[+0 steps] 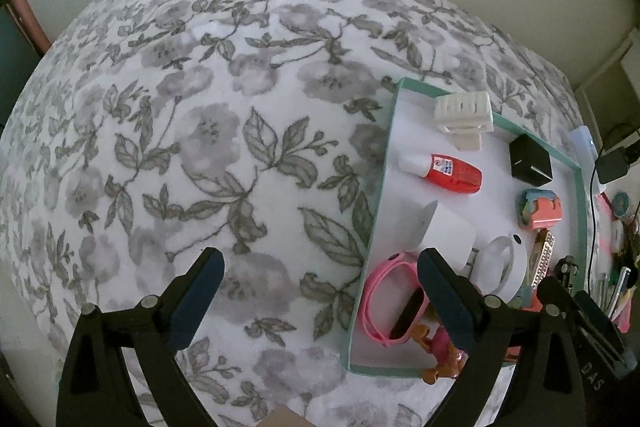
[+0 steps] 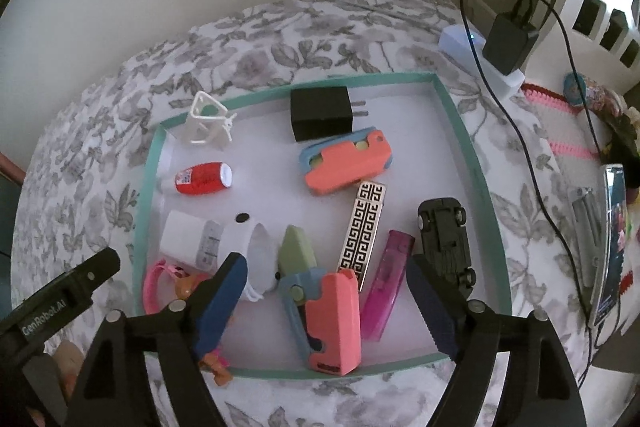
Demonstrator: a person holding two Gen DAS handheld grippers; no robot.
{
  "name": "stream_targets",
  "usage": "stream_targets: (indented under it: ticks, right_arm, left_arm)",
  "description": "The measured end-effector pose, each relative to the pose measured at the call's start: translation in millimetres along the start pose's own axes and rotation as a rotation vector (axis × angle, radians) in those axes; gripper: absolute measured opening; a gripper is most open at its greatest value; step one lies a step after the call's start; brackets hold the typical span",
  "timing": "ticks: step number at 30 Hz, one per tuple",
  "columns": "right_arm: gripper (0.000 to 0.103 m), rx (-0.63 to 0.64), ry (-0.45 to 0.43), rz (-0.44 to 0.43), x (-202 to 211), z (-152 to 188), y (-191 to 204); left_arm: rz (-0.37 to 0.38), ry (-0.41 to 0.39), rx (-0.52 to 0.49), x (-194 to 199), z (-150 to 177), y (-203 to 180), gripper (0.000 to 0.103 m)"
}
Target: Organize rigid objects
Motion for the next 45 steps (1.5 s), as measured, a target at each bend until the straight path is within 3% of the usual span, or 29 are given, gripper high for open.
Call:
stream_targets:
  ticks: [4,14,29,45]
  right_arm:
    - [0.103,-0.005,-0.01,-0.001,0,-1,-2]
    - [0.103,0.008,-0.009,-0.012,0,2,3]
    - [0.103,0.034,-0.048,-0.038,28,10,20]
    - [0.103,0.097,-0.078,-0.022,47,22,38]
  left_arm:
    - [0.0,-0.002,-0.001,-2,-1,1,0.097]
    - [0.022,-0.025,0.02,-1,-4,9,0.097]
    - [0.018,-0.111,0.003,44,6,40,0.097]
    - [-0.021,-0.095,-0.031,61,28,52,0.097]
Point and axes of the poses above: each gripper's, at about its wrist camera, not at the fingertips, and x roughly against the way its jaws point, y to its left, z to its underside, the point moved 4 cm from there along -x, roughly the way its jaws point, and after that the axes turned 2 degrees about -y, right-handed, at the moved point
